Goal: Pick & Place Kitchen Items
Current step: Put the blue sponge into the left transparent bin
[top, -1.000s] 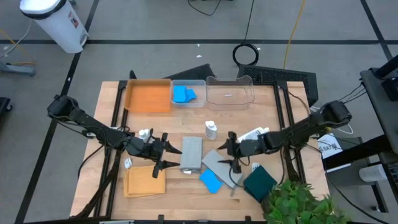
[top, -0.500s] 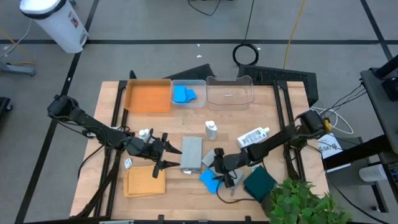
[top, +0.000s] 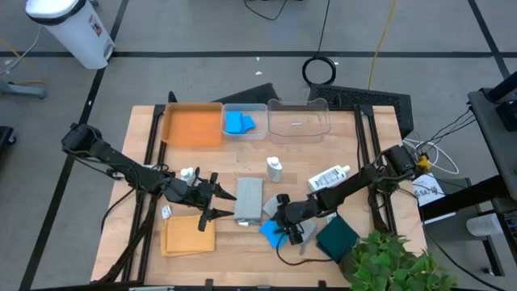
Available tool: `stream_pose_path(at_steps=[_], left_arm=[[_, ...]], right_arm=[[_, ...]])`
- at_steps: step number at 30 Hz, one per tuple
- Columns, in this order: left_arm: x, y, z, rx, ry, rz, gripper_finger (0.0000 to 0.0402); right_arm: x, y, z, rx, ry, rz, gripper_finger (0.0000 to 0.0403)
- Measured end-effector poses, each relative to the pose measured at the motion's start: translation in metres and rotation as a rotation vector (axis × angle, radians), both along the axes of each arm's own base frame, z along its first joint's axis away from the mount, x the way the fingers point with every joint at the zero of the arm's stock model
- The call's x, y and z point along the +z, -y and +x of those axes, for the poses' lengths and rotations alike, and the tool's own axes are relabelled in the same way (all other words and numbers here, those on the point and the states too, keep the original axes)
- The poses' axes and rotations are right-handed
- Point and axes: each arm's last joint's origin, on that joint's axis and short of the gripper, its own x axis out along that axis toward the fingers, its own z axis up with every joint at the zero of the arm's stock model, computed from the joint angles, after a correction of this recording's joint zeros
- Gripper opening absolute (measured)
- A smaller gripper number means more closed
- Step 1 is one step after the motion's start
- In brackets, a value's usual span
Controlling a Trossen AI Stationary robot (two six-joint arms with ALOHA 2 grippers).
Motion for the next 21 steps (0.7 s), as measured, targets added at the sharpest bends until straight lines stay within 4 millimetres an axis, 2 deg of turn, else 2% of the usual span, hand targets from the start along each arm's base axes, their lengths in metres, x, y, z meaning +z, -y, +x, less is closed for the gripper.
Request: stream_pose_path(at_steps=[11, 16, 21], left_arm=[[0.0, 0.0, 0.0, 0.0, 0.0, 0.0, 0.0237], [0.0, 0.0, 0.0, 0.0, 0.0, 0.0, 0.0237], [0.0, 0.0, 0.0, 0.001, 0.001, -0.003, 0.0237]], right_arm=[[0.002, 0.0, 0.003, 0.036, 0.065, -0.027, 0.0015], [0.01, -0.001, 0.006, 0.062, 0.138, -0.041, 0.0002], [0.037, 0.001, 0.006, 0.048, 0.247, -0.072, 0.0001]])
